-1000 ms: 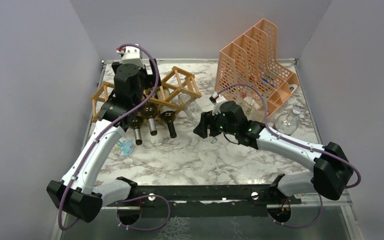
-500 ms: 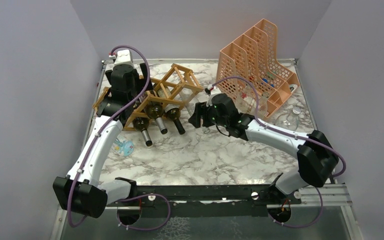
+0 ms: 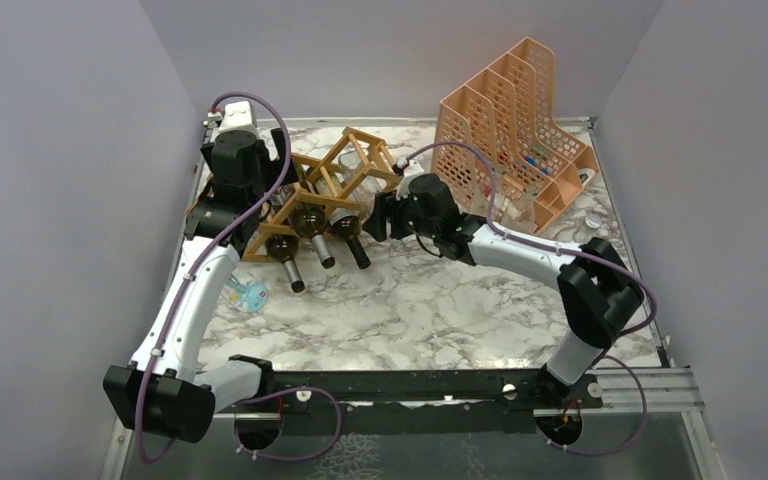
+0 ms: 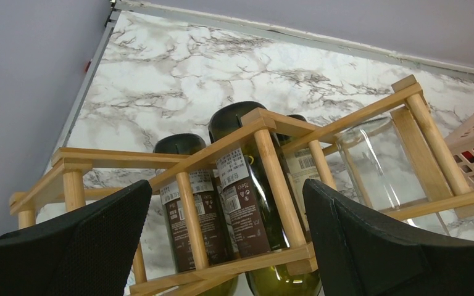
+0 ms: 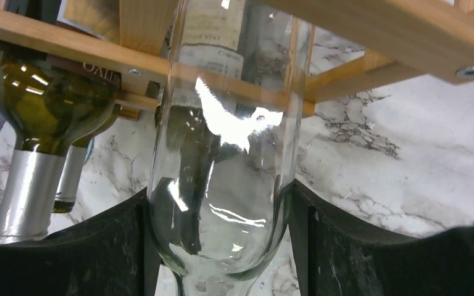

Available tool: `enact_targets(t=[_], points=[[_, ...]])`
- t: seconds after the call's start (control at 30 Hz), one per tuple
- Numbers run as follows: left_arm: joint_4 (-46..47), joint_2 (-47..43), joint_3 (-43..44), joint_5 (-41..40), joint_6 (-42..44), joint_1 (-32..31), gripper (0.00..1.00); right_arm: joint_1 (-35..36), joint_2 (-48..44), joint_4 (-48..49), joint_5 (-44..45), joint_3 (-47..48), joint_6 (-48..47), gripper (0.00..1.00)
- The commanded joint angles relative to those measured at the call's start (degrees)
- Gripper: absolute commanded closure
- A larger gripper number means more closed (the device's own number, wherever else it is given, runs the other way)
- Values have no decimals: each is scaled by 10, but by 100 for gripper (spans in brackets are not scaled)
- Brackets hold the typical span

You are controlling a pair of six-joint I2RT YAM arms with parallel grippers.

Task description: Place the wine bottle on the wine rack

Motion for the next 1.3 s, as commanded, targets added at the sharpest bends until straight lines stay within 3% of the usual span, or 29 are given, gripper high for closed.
enact_targets(t=[0.0,0.27,0.57,1.07,1.27], points=[[-11,-22,15,27,13,3,1,-10,23,64,-19,47,-41,87],[-17,-27,9,33,15,3,1,-19,60,51,15,83,-66,79],[-26,-26,13,40,25,4,1,-19,72,10,35,105,-115,38],[-33,-30,14,47,33,4,1,-19,60,-23,34,109,-134,15],[-41,-41,23,57,38,4,1,-19,15,-37,47,100,-129,8]])
